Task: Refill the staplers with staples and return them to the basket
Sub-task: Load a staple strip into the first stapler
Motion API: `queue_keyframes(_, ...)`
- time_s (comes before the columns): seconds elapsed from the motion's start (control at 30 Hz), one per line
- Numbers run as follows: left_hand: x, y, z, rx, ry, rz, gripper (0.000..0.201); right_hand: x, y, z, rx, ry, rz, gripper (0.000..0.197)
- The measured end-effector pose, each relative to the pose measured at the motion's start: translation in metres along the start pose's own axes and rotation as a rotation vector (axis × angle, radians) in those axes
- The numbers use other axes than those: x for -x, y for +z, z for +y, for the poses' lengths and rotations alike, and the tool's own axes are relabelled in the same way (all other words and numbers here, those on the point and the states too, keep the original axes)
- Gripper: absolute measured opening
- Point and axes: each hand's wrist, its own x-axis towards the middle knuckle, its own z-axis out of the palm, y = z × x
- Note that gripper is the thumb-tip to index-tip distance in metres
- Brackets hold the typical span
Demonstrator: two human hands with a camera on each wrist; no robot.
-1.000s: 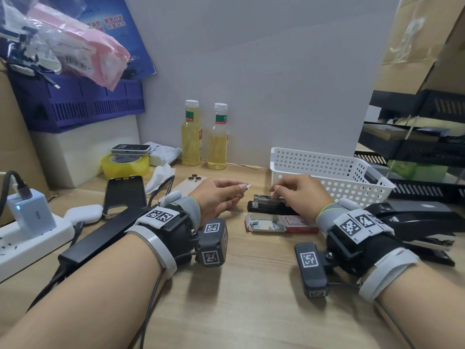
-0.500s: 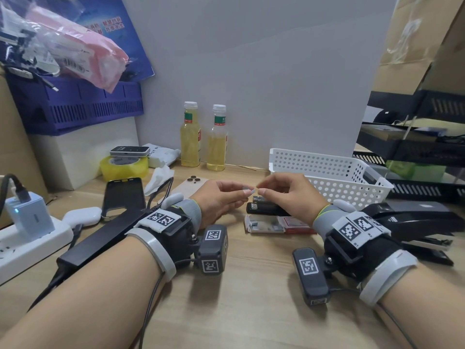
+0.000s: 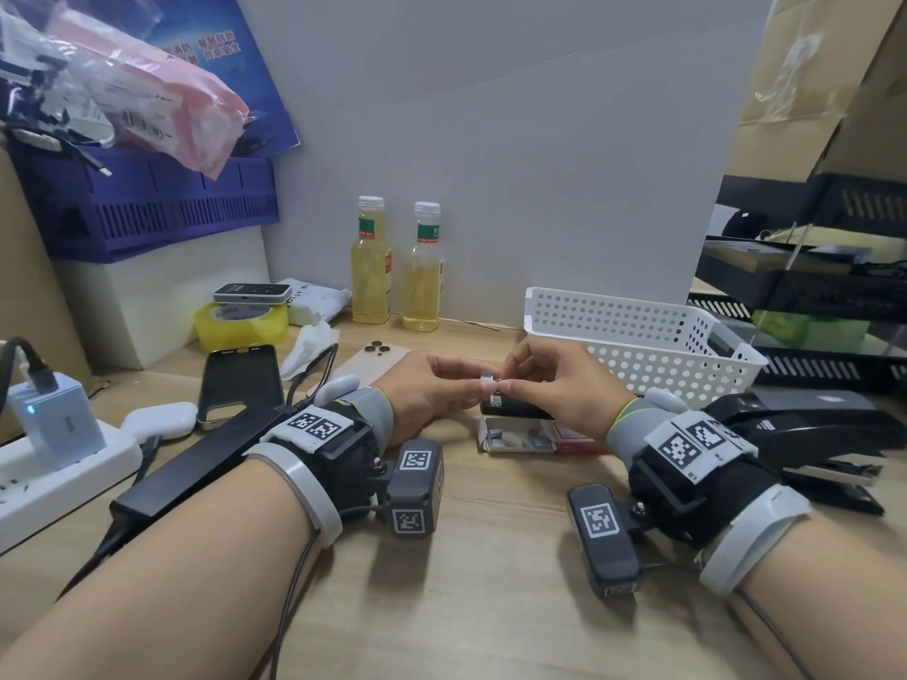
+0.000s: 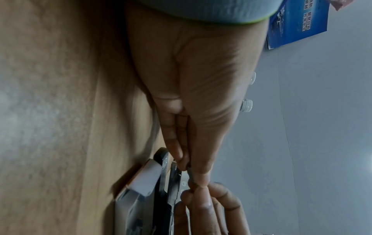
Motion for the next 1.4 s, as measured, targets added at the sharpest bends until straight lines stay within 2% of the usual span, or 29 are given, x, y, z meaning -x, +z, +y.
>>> queue_keyframes(0.1, -0.001, -0.001, -0.001, 0.022, -0.007, 0.021, 0.029, 0.000, -0.001, 0.000, -0.015, 0.010, -0.010, 0.010)
queue_keyframes(0.2, -0.002, -0.001, 0.001, 0.056, -0.024, 0.071, 0.016, -0.003, -0.011, 0.010, 0.044, 0.037, 0.131, 0.009)
queue_keyframes(0.3, -0.002, -0.003, 0.002, 0.074, -0.046, 0.086, 0.014, -0.003, -0.024, 0.022, 0.164, 0.147, 0.226, 0.006)
queue_keyframes(0.4, -0.001, -0.003, 0.004, 0.109, -0.077, 0.090, 0.026, 0.001, -0.029, 0.026, 0.235, 0.242, 0.183, 0.004)
queue_keyframes(0.63, -0.001, -0.003, 0.006, 0.129, -0.103, 0.121, 0.044, 0.003, -0.026, 0.017, 0.353, 0.269, 0.090, 0.005)
queue_keyframes(0.83, 0.001, -0.003, 0.008, 0.103, -0.110, 0.123, 0.026, 0.003, -0.026, 0.015, 0.341, 0.276, 0.091, 0.006)
queue_keyframes(1.07, 0.002, 0.000, 0.008, 0.036, -0.085, 0.111, 0.023, 0.002, -0.026, 0.017, 0.310, 0.266, 0.106, 0.008)
queue_keyframes(1.4, 0.002, -0.002, 0.008, 0.096, -0.091, 0.098, 0.024, 0.005, -0.026, 0.017, 0.244, 0.260, 0.155, 0.006)
